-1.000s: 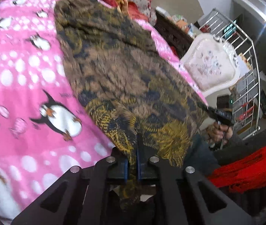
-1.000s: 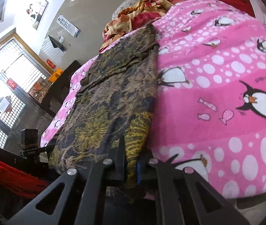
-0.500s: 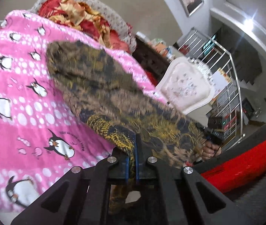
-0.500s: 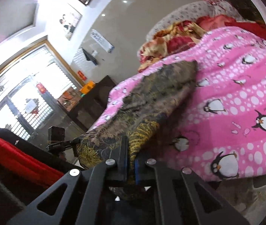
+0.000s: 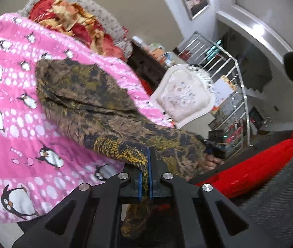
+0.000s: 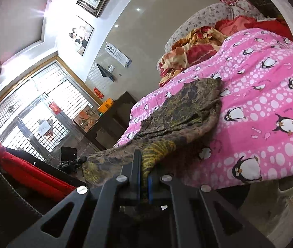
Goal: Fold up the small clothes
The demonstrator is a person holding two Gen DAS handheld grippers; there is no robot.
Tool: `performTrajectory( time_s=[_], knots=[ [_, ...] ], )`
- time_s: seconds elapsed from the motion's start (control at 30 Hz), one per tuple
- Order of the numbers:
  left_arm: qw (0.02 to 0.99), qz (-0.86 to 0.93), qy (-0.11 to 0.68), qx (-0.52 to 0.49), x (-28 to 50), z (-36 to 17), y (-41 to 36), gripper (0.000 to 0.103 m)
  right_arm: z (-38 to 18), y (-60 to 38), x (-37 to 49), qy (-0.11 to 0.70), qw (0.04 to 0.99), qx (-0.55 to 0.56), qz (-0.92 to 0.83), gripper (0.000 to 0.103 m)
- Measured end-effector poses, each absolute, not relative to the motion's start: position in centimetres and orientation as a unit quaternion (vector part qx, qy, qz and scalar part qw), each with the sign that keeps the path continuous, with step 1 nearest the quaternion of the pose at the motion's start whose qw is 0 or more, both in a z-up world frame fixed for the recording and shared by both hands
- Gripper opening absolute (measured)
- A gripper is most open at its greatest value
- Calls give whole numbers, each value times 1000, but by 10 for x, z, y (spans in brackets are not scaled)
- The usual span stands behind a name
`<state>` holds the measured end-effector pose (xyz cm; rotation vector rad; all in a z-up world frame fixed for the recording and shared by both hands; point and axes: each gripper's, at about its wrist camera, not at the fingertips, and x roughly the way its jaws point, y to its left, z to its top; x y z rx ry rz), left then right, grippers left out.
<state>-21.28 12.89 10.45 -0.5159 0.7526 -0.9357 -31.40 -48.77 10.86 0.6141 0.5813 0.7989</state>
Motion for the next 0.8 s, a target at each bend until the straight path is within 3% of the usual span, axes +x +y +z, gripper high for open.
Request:
performTrajectory(
  time_s=[0.2, 0.4, 0.8],
  knots=[
    [826, -391, 328, -238, -167, 118, 136, 0, 116, -488, -284, 267, 855, 285, 341, 5],
    [861, -328, 323, -217, -64, 128, 130, 0, 135, -481, -188, 267, 886, 266, 271, 5],
    [864, -199, 417, -200, 92, 51, 131, 0, 75, -432, 30, 382, 882, 230, 153, 5]
  ],
)
